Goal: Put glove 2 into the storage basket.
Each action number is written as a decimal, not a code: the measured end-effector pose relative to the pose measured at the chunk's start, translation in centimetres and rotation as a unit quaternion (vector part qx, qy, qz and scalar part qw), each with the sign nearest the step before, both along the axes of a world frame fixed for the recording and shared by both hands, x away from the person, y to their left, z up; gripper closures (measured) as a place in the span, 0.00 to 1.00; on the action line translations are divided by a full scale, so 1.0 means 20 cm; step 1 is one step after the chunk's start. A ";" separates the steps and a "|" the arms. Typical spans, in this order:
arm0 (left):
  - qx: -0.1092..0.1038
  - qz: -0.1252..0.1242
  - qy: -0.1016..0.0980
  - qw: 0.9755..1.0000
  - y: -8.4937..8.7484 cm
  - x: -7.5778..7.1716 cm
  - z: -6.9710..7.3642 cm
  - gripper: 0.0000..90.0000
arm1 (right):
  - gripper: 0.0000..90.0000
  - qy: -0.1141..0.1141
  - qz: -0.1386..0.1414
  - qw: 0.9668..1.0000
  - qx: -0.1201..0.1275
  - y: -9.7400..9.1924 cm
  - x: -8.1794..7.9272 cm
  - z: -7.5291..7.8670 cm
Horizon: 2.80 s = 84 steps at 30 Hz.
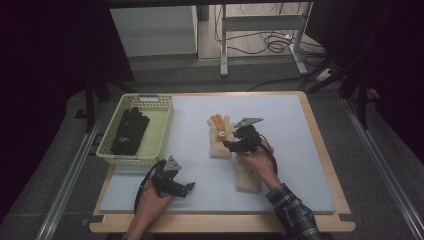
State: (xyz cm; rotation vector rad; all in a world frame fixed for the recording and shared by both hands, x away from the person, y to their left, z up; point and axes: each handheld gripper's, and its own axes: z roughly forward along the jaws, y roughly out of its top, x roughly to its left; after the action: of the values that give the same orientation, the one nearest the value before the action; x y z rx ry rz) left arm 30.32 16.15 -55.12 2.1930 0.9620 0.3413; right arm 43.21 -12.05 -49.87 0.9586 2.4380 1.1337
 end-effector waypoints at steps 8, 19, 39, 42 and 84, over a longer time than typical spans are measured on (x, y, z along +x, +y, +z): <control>0.001 -0.001 0.000 1.000 0.00 0.00 0.00 0.01 | 0.38 0.005 0.008 0.999 -0.031 0.14 0.14 -0.06; 0.001 -0.001 0.000 1.000 0.00 0.00 0.00 0.01 | 0.66 0.026 -0.006 0.998 -0.062 0.21 0.19 -0.10; 0.000 -0.002 0.000 1.000 0.00 0.00 0.00 0.01 | 0.67 -0.020 0.037 0.999 -0.008 0.13 -0.08 0.32; 0.003 -0.003 0.000 1.000 0.00 0.00 0.00 0.01 | 0.67 -0.023 0.038 0.999 -0.003 0.08 -0.15 0.36; 0.001 -0.001 0.000 1.000 0.00 0.00 0.00 0.01 | 0.72 -0.003 -0.030 1.000 0.000 -0.47 -0.45 0.12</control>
State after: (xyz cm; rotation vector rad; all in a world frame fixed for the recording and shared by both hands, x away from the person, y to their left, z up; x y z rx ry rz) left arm 30.33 16.15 -55.12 2.1945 0.9610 0.3411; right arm 34.27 -21.37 -47.47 1.0194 2.3893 1.1136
